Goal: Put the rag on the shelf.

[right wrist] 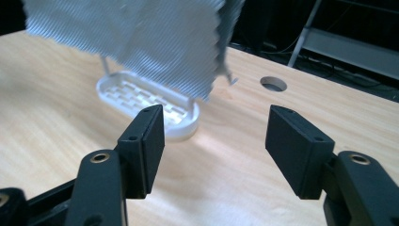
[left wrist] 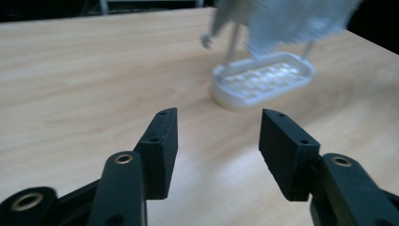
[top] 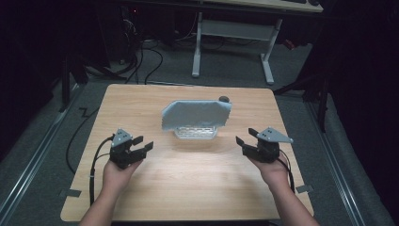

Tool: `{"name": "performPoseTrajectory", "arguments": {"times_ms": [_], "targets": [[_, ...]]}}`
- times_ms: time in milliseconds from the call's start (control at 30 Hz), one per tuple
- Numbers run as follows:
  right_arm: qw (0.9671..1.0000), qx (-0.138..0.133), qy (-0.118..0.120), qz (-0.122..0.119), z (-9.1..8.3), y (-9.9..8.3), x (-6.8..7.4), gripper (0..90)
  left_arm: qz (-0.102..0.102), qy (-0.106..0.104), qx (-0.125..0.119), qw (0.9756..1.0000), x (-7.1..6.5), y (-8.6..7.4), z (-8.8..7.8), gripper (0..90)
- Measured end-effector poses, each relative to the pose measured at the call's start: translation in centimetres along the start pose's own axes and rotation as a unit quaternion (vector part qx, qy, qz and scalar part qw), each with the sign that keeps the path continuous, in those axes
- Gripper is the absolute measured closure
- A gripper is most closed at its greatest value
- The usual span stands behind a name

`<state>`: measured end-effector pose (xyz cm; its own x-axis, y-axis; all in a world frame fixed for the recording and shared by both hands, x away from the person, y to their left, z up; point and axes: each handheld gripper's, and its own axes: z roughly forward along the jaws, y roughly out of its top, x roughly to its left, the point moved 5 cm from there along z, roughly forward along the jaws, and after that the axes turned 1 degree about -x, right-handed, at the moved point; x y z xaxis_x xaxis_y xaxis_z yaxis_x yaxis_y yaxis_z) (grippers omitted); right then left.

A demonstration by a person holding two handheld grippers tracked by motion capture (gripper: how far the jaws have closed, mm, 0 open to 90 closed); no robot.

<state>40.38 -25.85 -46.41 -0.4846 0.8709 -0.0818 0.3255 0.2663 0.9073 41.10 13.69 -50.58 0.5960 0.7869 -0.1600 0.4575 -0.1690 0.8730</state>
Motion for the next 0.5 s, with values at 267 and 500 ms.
{"name": "performPoseTrajectory", "arguments": {"times_ms": [267,500], "targets": [[0.9994,0.031,0.015,-0.006,-0.9,-5.5,3.5,38.0,0.008,-0.042,0.048,0.9980,-4.7,-4.9,-0.2,47.2],[0.9982,0.057,0.019,-0.006,-1.6,-8.9,4.9,38.5,0.051,-0.028,0.079,0.9951,-5.8,-6.5,1.0,44.5]]}}
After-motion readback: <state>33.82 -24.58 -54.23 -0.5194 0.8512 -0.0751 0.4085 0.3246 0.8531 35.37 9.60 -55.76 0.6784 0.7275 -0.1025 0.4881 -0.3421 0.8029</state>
